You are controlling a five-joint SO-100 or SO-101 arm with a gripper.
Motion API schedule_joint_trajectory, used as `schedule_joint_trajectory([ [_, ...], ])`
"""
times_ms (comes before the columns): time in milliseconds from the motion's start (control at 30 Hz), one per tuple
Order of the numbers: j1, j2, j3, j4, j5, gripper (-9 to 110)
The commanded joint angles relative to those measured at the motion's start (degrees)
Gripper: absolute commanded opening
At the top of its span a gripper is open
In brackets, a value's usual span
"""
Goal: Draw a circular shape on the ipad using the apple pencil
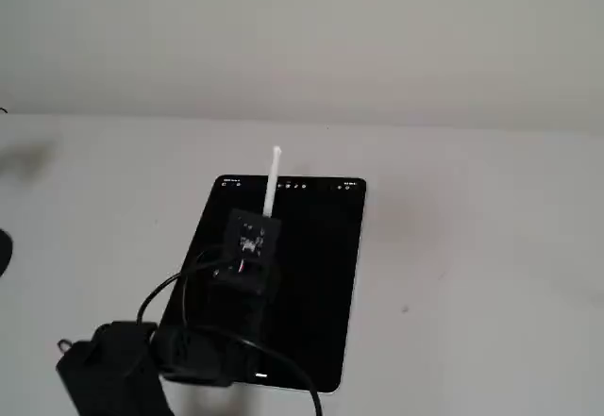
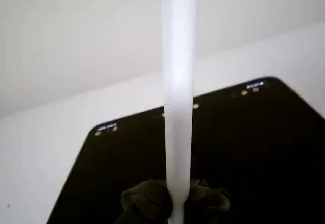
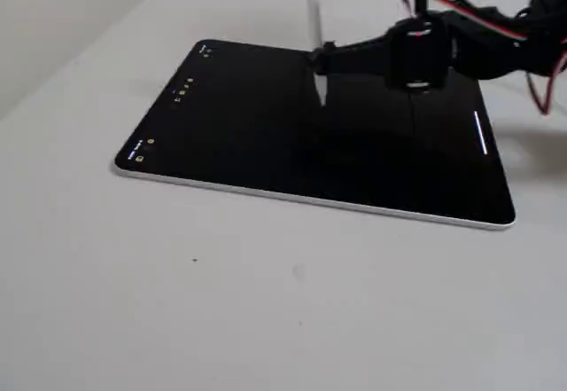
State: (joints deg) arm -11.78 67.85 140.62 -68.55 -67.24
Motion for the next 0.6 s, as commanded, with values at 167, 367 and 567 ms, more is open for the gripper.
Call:
schedule_joint_trajectory([
  [167, 1.4, -4.9, -9.0, -2.4, -2.5, 0],
  [367, 1.3, -6.5, -10.1, -2.4, -3.3, 0],
  [567, -0.1, -7.3, -9.8, -2.5, -4.5, 0],
])
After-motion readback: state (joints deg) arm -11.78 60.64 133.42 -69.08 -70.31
